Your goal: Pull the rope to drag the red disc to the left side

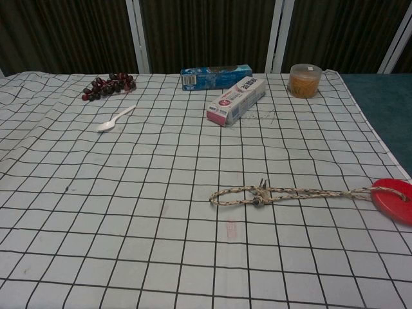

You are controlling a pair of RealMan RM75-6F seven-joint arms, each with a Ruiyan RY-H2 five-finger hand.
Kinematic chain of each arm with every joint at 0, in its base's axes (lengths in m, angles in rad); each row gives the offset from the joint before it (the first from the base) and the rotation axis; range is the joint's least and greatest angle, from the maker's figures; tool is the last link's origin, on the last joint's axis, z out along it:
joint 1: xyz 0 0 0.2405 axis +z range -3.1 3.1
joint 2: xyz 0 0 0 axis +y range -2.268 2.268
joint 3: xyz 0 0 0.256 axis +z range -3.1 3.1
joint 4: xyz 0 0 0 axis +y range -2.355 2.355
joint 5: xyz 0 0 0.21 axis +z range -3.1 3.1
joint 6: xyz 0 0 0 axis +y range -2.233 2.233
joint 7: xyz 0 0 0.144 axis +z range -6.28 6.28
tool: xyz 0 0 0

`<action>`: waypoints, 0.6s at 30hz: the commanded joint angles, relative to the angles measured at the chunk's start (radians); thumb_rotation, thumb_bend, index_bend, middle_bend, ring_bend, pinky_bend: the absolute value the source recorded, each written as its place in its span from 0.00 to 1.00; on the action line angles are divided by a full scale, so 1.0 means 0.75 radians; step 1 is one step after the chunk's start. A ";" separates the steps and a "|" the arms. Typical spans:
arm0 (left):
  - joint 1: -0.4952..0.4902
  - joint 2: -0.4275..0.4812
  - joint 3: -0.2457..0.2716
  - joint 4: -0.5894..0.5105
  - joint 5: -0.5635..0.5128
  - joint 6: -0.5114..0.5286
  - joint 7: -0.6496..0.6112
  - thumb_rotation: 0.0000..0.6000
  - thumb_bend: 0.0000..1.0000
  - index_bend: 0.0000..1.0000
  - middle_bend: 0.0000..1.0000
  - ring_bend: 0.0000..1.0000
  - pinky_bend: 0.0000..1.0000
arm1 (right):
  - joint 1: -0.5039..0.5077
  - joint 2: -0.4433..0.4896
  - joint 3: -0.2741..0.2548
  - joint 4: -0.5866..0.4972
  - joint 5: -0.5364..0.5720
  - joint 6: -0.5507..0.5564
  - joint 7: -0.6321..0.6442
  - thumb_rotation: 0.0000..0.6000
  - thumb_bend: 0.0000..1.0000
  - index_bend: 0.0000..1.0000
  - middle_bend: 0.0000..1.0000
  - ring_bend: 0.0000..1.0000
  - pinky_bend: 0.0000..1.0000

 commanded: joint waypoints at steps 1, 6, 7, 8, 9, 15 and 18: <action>0.000 0.001 -0.001 0.000 -0.003 -0.001 -0.002 1.00 0.41 0.00 0.00 0.00 0.00 | -0.001 0.000 -0.001 0.001 0.000 0.001 0.001 1.00 0.27 0.00 0.00 0.00 0.00; -0.002 0.001 -0.001 0.001 -0.005 -0.007 -0.004 1.00 0.41 0.00 0.00 0.00 0.00 | -0.001 0.000 -0.001 0.004 0.001 0.000 0.003 1.00 0.27 0.00 0.00 0.00 0.00; -0.003 0.001 0.000 0.001 -0.005 -0.009 -0.003 1.00 0.41 0.00 0.00 0.00 0.00 | -0.001 0.000 -0.001 0.004 0.001 0.000 0.004 1.00 0.27 0.00 0.00 0.00 0.00; -0.005 0.001 0.001 -0.001 -0.005 -0.014 -0.002 1.00 0.41 0.00 0.00 0.00 0.00 | -0.002 0.000 -0.002 0.003 0.002 -0.001 0.004 1.00 0.27 0.00 0.00 0.00 0.00; -0.010 0.002 0.003 -0.008 -0.002 -0.024 0.001 1.00 0.41 0.00 0.00 0.00 0.00 | -0.003 0.002 -0.002 0.000 0.004 0.000 0.006 1.00 0.27 0.00 0.00 0.00 0.00; -0.157 -0.024 -0.035 -0.078 0.033 -0.192 0.052 1.00 0.41 0.00 0.00 0.00 0.00 | 0.006 0.027 0.039 -0.038 0.064 -0.013 0.008 1.00 0.27 0.00 0.00 0.00 0.00; -0.230 -0.082 -0.047 -0.086 0.058 -0.267 0.074 1.00 0.41 0.00 0.00 0.00 0.00 | 0.026 0.031 0.056 -0.043 0.086 -0.039 -0.006 1.00 0.27 0.00 0.00 0.00 0.00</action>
